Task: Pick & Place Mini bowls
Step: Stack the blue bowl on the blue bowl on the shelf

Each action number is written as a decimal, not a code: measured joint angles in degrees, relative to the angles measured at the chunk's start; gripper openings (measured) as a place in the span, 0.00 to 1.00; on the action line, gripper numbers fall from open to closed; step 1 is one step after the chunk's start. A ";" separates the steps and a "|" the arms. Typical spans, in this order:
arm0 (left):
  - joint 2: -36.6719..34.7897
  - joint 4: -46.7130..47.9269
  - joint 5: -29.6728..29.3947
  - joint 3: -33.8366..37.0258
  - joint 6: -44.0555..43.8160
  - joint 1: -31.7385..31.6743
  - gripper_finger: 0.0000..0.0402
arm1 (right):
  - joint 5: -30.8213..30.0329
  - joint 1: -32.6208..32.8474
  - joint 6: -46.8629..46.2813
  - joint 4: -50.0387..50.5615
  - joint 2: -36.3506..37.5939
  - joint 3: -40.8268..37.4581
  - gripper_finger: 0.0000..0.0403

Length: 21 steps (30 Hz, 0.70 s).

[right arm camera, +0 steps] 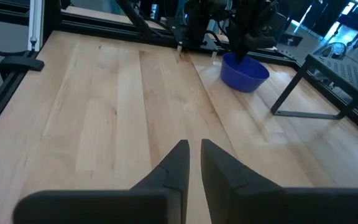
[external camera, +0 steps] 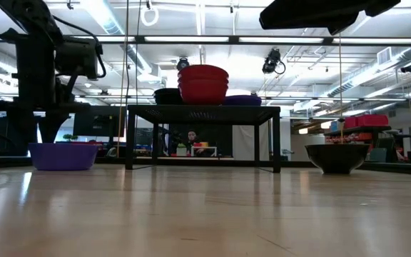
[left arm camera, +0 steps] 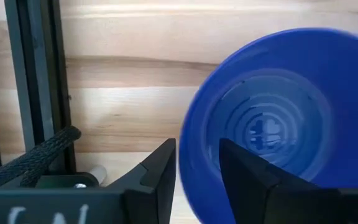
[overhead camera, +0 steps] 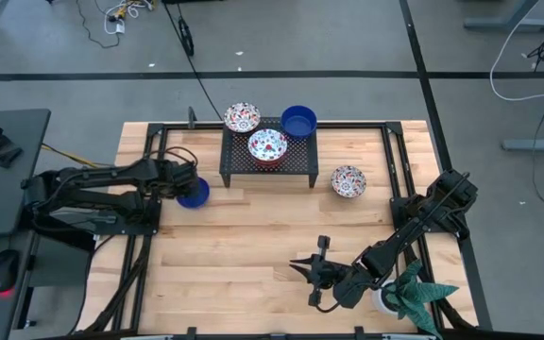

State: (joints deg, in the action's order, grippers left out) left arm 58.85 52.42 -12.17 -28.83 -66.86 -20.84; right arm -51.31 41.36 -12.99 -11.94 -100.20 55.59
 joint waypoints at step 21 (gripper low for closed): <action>0.00 1.44 1.08 -1.06 0.71 0.00 0.12 | 0.00 0.00 0.00 -0.09 0.00 0.00 0.11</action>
State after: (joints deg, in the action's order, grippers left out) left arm 58.85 53.87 -11.09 -29.89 -66.16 -20.84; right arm -51.31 41.36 -12.99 -12.03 -100.20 55.59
